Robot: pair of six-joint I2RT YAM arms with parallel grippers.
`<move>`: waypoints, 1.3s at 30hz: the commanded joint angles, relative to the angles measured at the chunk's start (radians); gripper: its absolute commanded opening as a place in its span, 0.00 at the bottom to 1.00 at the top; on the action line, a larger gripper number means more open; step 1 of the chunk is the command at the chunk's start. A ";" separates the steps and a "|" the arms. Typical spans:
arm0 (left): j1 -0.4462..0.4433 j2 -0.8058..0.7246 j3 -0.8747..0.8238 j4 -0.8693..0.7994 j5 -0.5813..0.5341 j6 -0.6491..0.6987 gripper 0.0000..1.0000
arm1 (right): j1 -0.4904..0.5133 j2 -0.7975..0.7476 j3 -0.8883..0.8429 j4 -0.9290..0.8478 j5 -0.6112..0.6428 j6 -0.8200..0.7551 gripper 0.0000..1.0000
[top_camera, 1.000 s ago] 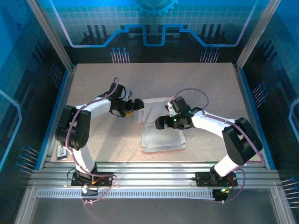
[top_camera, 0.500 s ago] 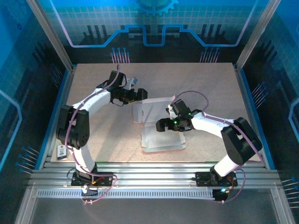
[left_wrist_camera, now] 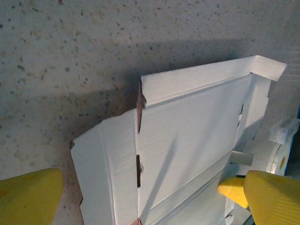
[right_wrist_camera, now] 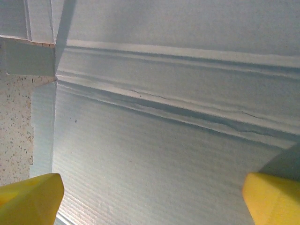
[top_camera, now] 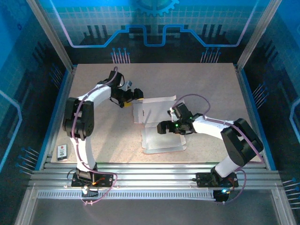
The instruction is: Fold the paper box
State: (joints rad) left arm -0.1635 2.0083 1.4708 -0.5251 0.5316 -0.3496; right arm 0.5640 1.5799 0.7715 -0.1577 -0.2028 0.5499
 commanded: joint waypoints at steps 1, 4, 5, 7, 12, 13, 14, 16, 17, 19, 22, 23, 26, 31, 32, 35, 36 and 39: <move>0.001 0.044 0.104 -0.156 0.030 0.061 0.99 | 0.011 0.014 -0.041 -0.017 0.004 0.010 1.00; 0.011 0.100 0.187 -0.269 0.019 0.132 0.99 | 0.010 0.016 -0.044 -0.016 0.002 0.003 1.00; 0.018 0.124 0.213 -0.305 0.029 0.151 0.95 | 0.011 0.017 -0.044 -0.016 0.002 0.001 1.00; 0.028 0.164 0.260 -0.373 0.045 0.185 0.92 | 0.011 0.017 -0.046 -0.016 0.004 -0.004 1.00; 0.040 0.200 0.304 -0.471 0.039 0.262 0.86 | 0.010 0.018 -0.046 -0.017 0.009 -0.010 1.00; 0.042 0.205 0.308 -0.483 0.037 0.269 0.85 | 0.011 0.020 -0.046 -0.015 0.009 -0.008 1.00; 0.043 0.212 0.310 -0.495 0.036 0.278 0.84 | 0.011 0.021 -0.047 -0.012 0.006 -0.007 1.00; 0.045 0.229 0.315 -0.504 0.036 0.288 0.80 | 0.011 0.023 -0.047 -0.009 0.003 -0.004 1.00; 0.045 0.237 0.317 -0.504 0.042 0.291 0.78 | 0.011 0.023 -0.048 -0.008 0.002 -0.004 1.00; 0.045 0.254 0.320 -0.504 0.064 0.294 0.74 | 0.011 0.023 -0.046 -0.006 0.002 -0.003 1.00; 0.045 0.274 0.326 -0.499 0.098 0.305 0.64 | 0.011 0.033 -0.043 -0.008 0.002 -0.004 1.00; 0.045 0.279 0.330 -0.498 0.103 0.308 0.59 | 0.012 0.038 -0.041 -0.009 0.002 -0.004 1.00; 0.045 0.309 0.363 -0.529 0.105 0.327 0.50 | 0.014 0.041 -0.043 -0.004 0.005 0.000 1.00; 0.045 0.338 0.414 -0.563 0.123 0.346 0.33 | 0.016 0.040 -0.049 0.007 0.004 0.008 1.00; 0.045 0.336 0.417 -0.563 0.126 0.348 0.31 | 0.016 0.041 -0.048 0.008 0.004 0.010 1.00; 0.045 0.327 0.419 -0.568 0.131 0.353 0.24 | 0.018 0.043 -0.040 0.002 0.001 0.007 1.00; 0.045 0.323 0.415 -0.565 0.131 0.355 0.23 | 0.020 0.042 -0.037 0.000 0.000 0.005 1.00; 0.045 0.286 0.374 -0.516 0.136 0.348 0.17 | 0.020 0.031 -0.026 -0.011 -0.003 0.001 1.00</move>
State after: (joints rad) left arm -0.1261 2.3375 1.8603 -1.0428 0.6273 -0.0174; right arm 0.5686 1.5772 0.7582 -0.1291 -0.1978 0.5495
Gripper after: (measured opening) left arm 0.174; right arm 0.999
